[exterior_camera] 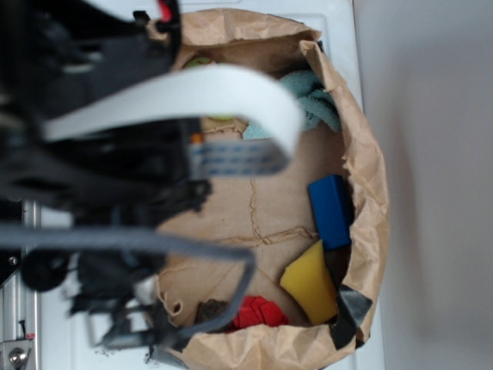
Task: Grab the blue cloth.
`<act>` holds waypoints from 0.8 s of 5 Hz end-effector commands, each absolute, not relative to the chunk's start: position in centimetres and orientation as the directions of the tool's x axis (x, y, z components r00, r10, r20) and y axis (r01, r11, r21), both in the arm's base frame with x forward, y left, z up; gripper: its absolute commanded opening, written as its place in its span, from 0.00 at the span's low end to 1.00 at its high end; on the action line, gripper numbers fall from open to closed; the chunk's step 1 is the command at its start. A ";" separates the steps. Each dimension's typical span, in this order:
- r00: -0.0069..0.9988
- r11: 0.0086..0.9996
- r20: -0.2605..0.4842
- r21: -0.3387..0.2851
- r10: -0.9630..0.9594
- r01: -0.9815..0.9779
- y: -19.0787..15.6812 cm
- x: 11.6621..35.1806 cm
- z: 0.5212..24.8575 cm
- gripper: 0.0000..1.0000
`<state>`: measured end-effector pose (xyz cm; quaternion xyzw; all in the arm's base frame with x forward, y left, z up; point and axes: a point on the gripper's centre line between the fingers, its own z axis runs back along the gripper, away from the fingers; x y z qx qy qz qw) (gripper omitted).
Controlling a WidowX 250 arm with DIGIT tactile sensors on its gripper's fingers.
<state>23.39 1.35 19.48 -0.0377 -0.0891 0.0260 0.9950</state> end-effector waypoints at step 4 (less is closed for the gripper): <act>0.965 0.996 0.248 -0.002 0.089 -0.091 5.2 27.4 16.4 1.00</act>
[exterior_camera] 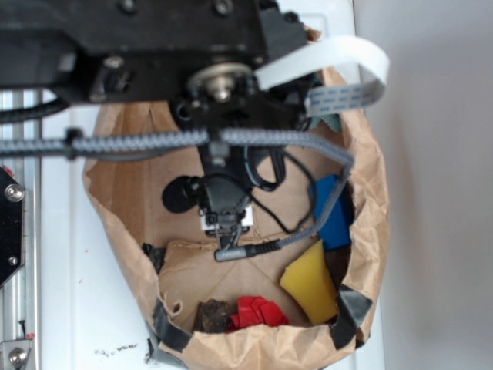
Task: Grab the blue cloth.
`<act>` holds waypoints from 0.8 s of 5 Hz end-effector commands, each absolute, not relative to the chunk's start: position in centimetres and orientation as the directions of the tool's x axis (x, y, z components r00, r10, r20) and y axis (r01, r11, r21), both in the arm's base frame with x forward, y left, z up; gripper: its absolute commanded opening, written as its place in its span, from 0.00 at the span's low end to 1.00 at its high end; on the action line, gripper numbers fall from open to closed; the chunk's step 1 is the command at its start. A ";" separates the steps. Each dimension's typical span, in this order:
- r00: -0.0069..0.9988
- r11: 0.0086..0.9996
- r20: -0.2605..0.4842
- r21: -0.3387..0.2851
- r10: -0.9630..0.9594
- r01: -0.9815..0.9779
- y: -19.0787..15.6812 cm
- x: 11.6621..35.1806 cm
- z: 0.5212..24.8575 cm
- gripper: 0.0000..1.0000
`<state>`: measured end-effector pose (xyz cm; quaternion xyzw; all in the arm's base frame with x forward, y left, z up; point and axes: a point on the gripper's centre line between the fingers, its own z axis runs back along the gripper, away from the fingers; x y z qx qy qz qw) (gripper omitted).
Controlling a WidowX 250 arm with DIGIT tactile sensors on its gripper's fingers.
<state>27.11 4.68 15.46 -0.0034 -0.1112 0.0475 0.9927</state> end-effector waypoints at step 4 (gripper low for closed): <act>0.949 0.995 0.306 0.034 0.079 -0.094 5.4 30.0 12.2 1.00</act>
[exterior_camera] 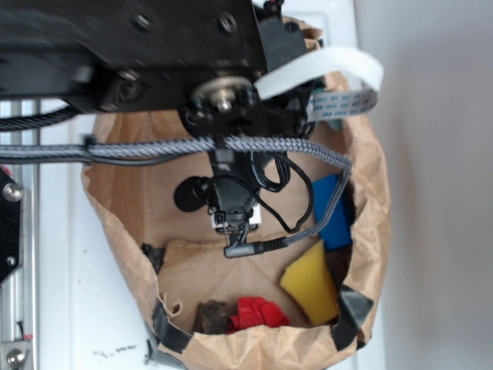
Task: Grab the blue cloth.
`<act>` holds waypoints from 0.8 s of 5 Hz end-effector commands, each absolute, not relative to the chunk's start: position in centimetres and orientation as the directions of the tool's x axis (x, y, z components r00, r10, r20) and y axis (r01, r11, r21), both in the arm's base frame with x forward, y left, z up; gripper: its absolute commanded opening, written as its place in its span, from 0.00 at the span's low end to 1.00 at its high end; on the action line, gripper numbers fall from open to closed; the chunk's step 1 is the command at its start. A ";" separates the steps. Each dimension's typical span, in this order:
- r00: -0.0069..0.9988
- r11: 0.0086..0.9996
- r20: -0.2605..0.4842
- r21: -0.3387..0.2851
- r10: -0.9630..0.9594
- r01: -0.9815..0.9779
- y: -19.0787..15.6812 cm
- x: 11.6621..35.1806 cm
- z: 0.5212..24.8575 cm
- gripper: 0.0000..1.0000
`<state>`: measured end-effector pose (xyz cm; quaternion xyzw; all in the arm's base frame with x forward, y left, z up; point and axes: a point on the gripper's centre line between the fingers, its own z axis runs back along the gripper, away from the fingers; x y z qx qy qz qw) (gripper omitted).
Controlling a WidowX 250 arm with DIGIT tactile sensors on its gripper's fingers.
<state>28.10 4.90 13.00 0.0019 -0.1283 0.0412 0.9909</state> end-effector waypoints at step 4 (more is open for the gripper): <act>0.926 0.972 0.351 0.130 0.139 -0.195 8.5 33.6 9.6 1.00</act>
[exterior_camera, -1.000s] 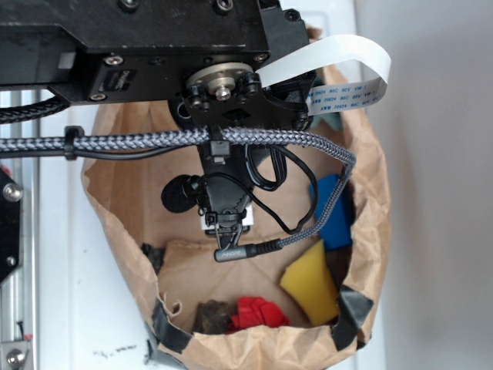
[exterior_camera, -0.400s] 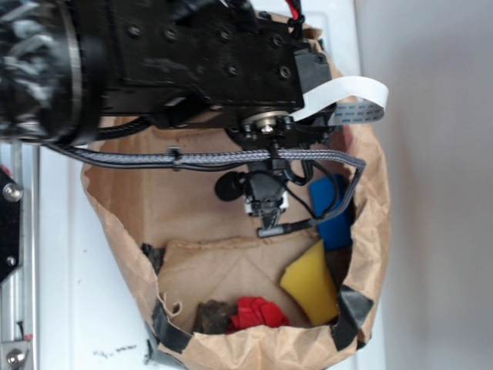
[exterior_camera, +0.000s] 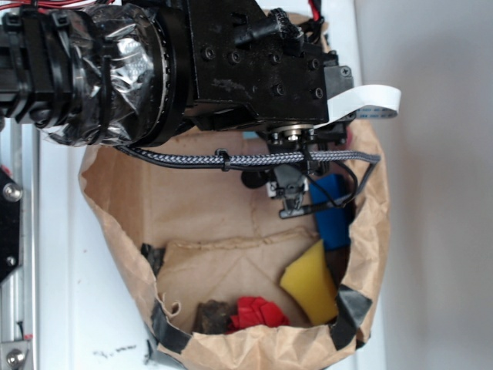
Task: Grab the blue cloth.
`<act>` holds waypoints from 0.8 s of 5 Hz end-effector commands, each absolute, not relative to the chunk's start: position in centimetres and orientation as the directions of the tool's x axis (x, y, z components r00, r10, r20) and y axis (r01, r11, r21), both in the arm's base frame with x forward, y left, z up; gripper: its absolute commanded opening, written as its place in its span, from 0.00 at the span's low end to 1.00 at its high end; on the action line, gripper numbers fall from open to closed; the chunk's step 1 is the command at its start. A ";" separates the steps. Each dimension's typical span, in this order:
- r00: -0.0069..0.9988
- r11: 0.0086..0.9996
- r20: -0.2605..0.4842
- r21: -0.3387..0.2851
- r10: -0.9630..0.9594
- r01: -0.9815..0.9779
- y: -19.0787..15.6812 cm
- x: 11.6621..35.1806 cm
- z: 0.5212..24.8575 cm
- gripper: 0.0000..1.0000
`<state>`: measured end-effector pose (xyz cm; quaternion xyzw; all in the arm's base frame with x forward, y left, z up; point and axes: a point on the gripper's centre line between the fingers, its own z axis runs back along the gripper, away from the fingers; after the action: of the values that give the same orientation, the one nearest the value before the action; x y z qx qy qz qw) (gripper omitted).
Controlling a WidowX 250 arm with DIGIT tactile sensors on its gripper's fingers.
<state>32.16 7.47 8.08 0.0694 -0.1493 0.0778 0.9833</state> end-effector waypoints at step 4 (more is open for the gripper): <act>0.886 0.933 0.433 0.223 0.164 -0.282 9.2 34.3 8.5 1.00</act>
<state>33.76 8.90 7.23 0.1366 -0.1933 0.1204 0.9641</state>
